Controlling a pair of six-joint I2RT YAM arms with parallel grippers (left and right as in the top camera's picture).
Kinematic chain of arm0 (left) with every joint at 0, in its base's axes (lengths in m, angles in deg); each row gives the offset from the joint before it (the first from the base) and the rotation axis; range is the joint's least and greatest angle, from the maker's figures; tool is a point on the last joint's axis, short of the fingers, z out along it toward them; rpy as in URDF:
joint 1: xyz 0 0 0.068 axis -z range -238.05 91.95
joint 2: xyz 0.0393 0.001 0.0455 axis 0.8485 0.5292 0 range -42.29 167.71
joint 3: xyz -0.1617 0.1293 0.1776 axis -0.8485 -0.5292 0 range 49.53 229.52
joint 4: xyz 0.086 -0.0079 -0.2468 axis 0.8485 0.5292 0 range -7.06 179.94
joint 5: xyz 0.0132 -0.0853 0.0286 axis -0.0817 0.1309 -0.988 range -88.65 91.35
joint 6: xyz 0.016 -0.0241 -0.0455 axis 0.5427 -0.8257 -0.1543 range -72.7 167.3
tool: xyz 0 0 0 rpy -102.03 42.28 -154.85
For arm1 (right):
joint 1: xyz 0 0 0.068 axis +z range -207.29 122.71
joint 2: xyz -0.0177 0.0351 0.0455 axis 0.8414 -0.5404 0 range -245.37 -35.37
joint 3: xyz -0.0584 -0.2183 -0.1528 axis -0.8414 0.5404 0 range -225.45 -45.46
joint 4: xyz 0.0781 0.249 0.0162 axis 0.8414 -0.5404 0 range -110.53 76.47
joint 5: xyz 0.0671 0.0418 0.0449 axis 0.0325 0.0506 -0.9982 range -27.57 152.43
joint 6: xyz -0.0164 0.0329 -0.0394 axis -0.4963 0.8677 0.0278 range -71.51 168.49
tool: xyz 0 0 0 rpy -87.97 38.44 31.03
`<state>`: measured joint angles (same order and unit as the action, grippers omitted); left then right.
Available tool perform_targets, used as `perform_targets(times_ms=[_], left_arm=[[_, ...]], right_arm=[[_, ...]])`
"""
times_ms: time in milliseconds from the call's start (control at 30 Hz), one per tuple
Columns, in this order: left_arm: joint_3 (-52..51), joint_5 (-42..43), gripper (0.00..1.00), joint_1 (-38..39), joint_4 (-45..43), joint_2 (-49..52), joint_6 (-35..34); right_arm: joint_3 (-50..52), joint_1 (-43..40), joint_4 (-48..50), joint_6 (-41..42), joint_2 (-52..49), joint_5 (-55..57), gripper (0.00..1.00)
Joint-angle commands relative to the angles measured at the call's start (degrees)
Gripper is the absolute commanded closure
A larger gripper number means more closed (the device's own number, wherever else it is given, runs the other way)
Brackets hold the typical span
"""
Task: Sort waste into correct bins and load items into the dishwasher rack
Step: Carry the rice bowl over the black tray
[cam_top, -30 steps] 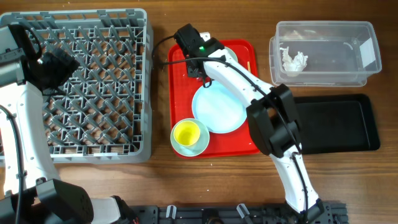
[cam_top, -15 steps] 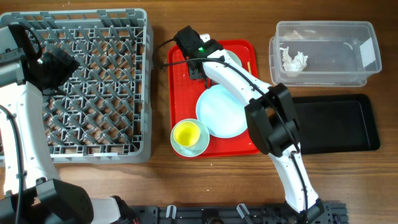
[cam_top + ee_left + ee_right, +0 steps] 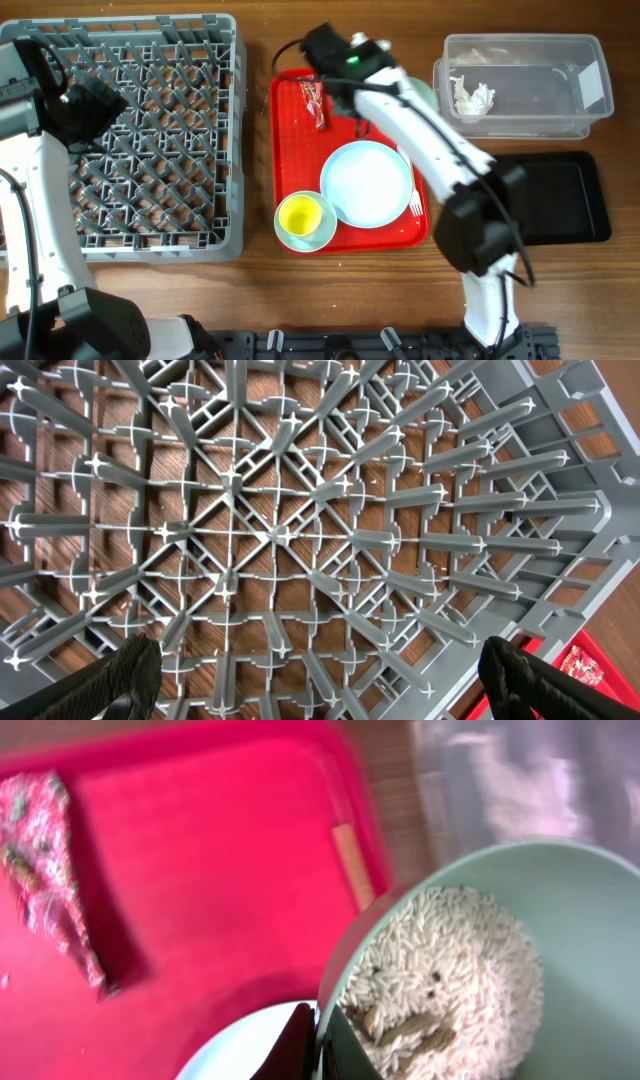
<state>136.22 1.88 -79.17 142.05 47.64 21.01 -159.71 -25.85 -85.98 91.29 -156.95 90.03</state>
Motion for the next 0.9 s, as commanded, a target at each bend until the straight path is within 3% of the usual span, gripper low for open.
perform_targets(times_ms=[0,233,300,433,600,733,867], left_arm=[[0.22,0.24,0.0,-0.26,-0.11,-0.66,-0.11],[0.2,0.24,0.0,-0.26,-0.13,-0.66,-0.11],[0.2,0.24,0.0,-0.26,-0.13,-0.66,-0.11],[0.22,0.24,0.0,-0.26,-0.11,-0.66,-0.11],[0.22,0.24,0.0,-0.26,-0.11,-0.66,-0.11],[0.22,0.24,0.0,-0.26,-0.11,-0.66,-0.11],[0.22,0.24,0.0,-0.26,-0.11,-0.66,-0.11]], right_arm=[[-1.42,-8.04,-4.92,7.39,5.75,-2.71,0.96],[-0.96,-31.01,-16.2,9.73,8.66,-15.26,0.96],[0.33,-40.41,-16.5,5.29,8.66,-22.67,0.96],[0.39,-51.39,-16.28,-4.55,8.66,-34.71,0.96],[2.54,-58.62,-15.21,-14.45,8.66,-45.44,0.96],[11.65,-61.29,-10.32,-18.23,8.66,-52.41,0.96],[19.63,-65.11,-6.19,-25.92,8.66,-67.41,0.96]])
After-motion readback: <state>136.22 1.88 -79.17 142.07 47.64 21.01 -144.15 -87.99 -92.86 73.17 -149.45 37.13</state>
